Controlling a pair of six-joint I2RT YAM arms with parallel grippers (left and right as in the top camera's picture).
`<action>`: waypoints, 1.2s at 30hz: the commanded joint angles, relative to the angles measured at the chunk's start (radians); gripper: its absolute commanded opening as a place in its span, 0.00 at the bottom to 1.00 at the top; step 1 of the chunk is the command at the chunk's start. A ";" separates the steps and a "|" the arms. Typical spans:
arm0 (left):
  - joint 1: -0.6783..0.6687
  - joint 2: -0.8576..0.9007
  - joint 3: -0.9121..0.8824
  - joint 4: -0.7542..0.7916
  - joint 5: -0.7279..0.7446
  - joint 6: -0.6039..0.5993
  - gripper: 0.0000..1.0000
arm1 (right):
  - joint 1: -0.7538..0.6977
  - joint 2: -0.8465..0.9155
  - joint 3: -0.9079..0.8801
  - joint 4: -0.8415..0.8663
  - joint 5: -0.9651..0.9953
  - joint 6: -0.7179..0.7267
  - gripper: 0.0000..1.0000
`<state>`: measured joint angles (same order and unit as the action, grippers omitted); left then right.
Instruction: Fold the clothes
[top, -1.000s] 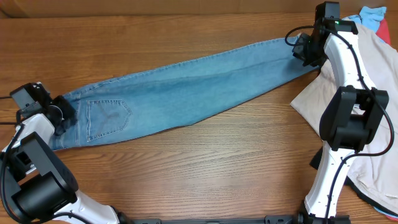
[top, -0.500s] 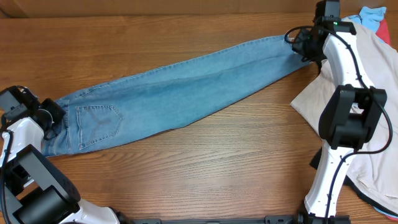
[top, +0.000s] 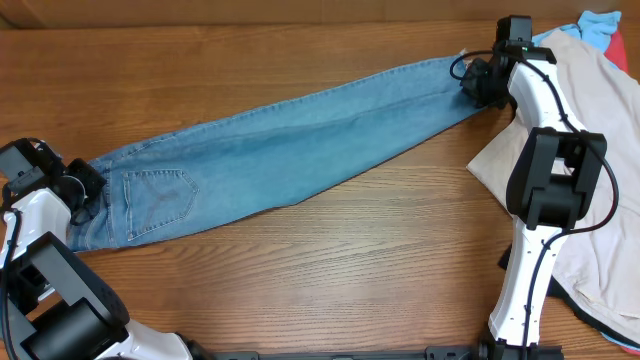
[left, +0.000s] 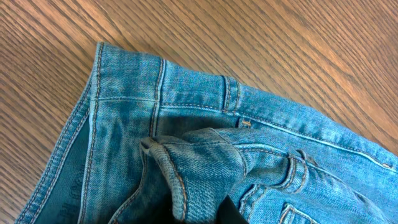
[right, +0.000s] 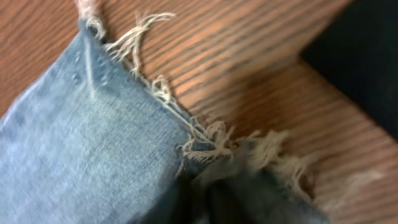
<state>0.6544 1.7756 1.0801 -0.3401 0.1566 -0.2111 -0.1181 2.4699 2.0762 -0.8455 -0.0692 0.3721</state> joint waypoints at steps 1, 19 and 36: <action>-0.008 -0.026 0.021 -0.008 0.001 -0.022 0.10 | 0.001 0.003 0.024 -0.018 -0.024 -0.001 0.04; -0.008 -0.026 0.021 -0.007 -0.031 -0.032 0.08 | -0.017 -0.202 0.288 -0.270 0.095 0.032 0.04; -0.008 -0.026 0.021 0.028 -0.151 -0.217 0.04 | -0.005 -0.152 0.286 -0.175 0.134 0.032 0.04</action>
<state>0.6411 1.7756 1.0801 -0.3298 0.1078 -0.3794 -0.1070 2.2986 2.3493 -1.0489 -0.0257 0.3973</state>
